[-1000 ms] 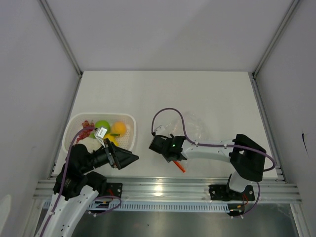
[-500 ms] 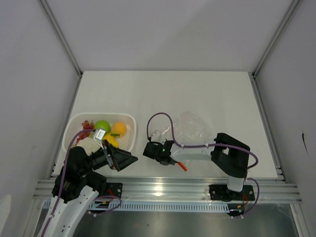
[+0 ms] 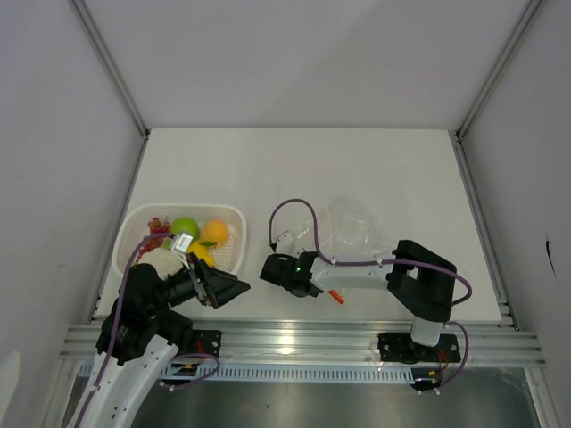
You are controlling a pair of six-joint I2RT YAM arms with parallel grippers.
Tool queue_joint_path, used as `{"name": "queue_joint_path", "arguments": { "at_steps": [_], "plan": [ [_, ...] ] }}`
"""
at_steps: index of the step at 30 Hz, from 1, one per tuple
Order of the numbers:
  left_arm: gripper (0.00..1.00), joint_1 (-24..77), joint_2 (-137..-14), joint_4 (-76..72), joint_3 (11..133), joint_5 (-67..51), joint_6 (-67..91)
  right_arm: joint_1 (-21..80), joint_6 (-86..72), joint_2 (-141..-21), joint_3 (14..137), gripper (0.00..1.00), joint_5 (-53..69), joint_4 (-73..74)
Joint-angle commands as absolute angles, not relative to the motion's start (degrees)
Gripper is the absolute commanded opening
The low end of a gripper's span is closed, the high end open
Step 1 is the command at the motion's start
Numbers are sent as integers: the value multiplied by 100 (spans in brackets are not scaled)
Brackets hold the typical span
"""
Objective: Place the food in the zip-top bag and seal the zipper
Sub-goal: Pick up the zipper food storage bag at the center of the board.
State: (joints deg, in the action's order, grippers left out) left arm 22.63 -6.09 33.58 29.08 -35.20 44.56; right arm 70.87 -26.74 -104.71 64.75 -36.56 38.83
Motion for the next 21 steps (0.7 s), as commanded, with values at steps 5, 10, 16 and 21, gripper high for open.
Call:
{"name": "queue_joint_path", "arguments": {
  "at_steps": [5,10,16,21],
  "plan": [
    [100,2259,-738,3331,2663,-3604,4456,7031,-2733,-9642,6584,56,-3779,4148],
    [100,2267,-721,3322,2628,-3586,4438,7189,-2602,-9361,6328,76,-3761,4438],
    [100,2259,-765,3208,2619,-3639,4465,7374,-2654,-9474,6267,76,-4077,4562],
    [100,2268,-546,3497,2830,-3428,4342,7514,-2768,-9834,6389,75,-4306,4491]
  ]
}}
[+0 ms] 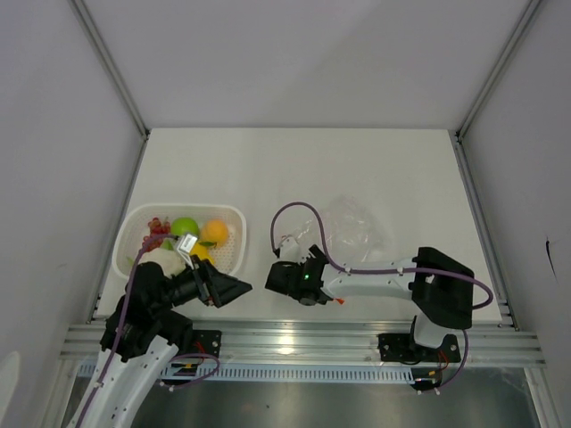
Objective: Place the food in the zip-top bag and seal the zipper
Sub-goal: Pick up the zipper food storage bag at the center of the board.
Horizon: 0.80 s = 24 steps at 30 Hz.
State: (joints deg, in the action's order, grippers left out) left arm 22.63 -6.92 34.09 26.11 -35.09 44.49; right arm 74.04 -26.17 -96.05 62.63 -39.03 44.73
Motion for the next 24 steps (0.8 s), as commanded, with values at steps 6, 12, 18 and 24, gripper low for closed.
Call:
{"name": "queue_joint_path", "arguments": {
  "at_steps": [6,12,18,24],
  "plan": [
    [99,2268,-273,3937,3190,-2936,4210,7602,-3066,-10414,6750,73,-4868,4859],
    [99,2259,-185,4052,3287,-2777,4201,7690,-3375,-10881,6873,72,-5177,5098],
    [99,2268,-229,4017,3261,-2804,4219,7699,-3814,-11232,7022,71,-5545,5501],
    [99,2268,-255,3990,3226,-2812,4228,7717,-4078,-11338,7040,69,-5783,5695]
  ]
}}
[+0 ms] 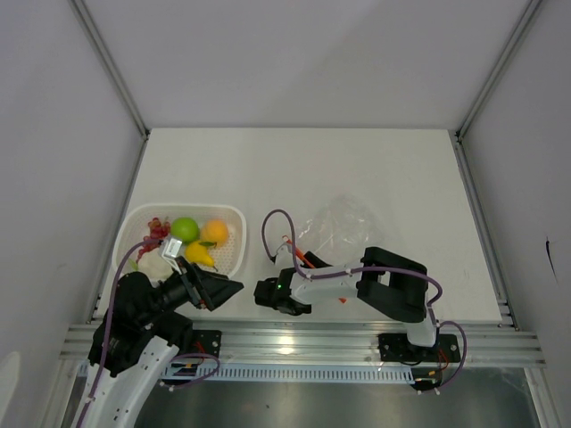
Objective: Place the food in the zip-top bag and seal the zipper
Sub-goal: Pick up the zipper food storage bag at the center of the board.
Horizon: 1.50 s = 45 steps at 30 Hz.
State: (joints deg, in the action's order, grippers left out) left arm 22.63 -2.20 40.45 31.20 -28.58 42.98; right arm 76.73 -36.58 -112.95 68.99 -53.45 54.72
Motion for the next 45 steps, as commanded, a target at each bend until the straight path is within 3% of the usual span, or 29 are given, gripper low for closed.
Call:
{"name": "queue_joint_path", "arguments": {
  "at_steps": [1,25,30,37,45],
  "plan": [
    [100,2268,-255,3990,3208,-2821,4236,7717,-4104,-11355,7040,69,-5809,5730],
    [99,2259,-229,3911,3111,-2883,4280,7717,-5386,-12409,7408,64,-6855,6844],
    [100,2259,-264,3911,3120,-2927,4280,7568,-5362,-12621,7576,53,-6952,6708],
    [100,2259,-272,3885,3138,-2935,4271,7401,-4650,-12068,7391,0,-6733,6100],
    [99,2268,-527,3744,3058,-3059,4193,7120,-3614,-10531,7392,0,-5381,5319]
  ]
}}
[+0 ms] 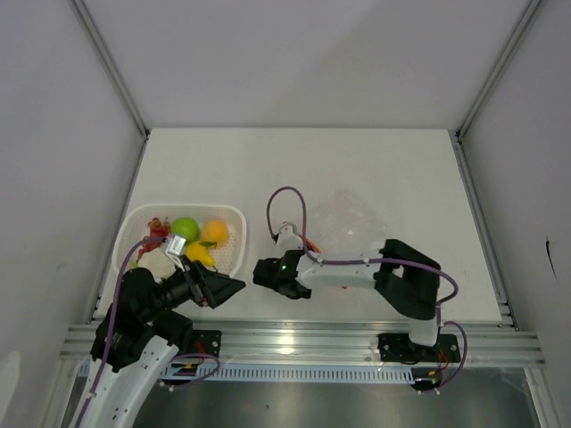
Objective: Place the food in the zip-top bag and seal the zipper
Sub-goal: Pick up the zipper food storage bag at the center of the board, then open the zipper of the food storage bag at the center of the board.
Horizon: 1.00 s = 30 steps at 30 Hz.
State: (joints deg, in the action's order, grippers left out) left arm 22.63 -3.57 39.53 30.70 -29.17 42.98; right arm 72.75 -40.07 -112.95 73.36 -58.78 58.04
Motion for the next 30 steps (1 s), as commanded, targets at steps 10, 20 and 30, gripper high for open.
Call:
{"name": "queue_joint_path", "arguments": {
  "at_steps": [10,20,30],
  "plan": [
    [92,2268,-1299,2963,2735,-3549,4385,6179,-3146,-8711,7708,0,-3060,4913],
    [92,3216,-2995,1732,3224,-2630,4650,6240,-3375,-8218,7778,0,-2312,4755],
    [90,3911,-4710,835,3428,-2066,4799,6223,-3516,-7673,7647,0,-1925,4614]
  ]
}}
